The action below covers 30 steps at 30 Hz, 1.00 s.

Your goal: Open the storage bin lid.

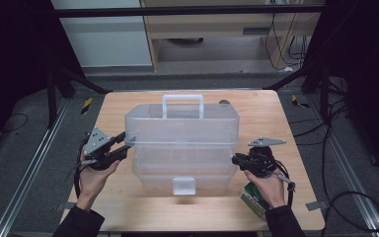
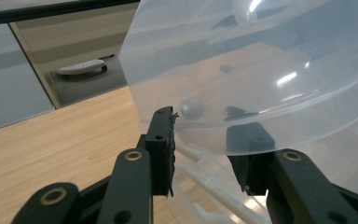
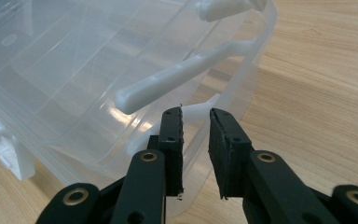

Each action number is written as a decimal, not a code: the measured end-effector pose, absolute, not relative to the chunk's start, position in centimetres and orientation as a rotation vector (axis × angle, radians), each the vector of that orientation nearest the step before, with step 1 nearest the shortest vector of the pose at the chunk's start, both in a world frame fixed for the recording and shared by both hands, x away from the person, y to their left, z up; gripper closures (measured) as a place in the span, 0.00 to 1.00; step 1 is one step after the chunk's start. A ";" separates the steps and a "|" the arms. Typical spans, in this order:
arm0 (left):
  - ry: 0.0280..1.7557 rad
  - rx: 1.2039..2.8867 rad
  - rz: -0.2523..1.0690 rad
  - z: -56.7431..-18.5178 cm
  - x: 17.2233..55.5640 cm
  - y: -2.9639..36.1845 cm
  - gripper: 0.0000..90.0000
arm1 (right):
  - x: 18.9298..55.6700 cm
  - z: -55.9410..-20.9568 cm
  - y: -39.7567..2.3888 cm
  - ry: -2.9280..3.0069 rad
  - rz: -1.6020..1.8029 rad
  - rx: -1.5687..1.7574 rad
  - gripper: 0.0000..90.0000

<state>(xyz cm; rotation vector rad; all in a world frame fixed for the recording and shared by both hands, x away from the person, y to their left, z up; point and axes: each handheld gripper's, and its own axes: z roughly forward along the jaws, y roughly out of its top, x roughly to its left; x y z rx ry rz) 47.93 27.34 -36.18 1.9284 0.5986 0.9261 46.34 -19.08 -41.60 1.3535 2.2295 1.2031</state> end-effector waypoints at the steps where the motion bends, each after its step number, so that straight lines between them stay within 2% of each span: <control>1: 0.599 1.926 0.928 -36.0 48.0 27.3 0.69 | 46.3 -41.6 -19.1 2.230 1.199 1.352 0.84; 15: 0.618 1.910 0.954 -34.0 49.6 26.9 0.73 | 46.3 -41.6 -19.1 2.231 1.203 1.362 0.84; 16: 0.676 1.881 0.951 -34.1 49.5 26.8 0.73 | 46.3 -41.6 -19.1 2.231 1.203 1.363 0.84; 19: 0.617 1.922 0.955 -33.5 50.2 27.0 0.74 | 46.3 -41.6 -19.1 2.230 1.205 1.371 0.84; 25: 0.640 1.931 0.972 -32.7 50.8 26.7 0.75 | 46.4 -41.6 -19.1 2.229 1.204 1.371 0.84; 26: 0.686 1.899 0.970 -32.8 50.8 26.5 0.75 | 46.3 -41.6 -19.1 2.229 1.204 1.372 0.84; 30: 0.649 1.921 0.969 -32.3 51.4 26.7 0.76 | 46.3 -41.6 -19.1 2.229 1.203 1.372 0.84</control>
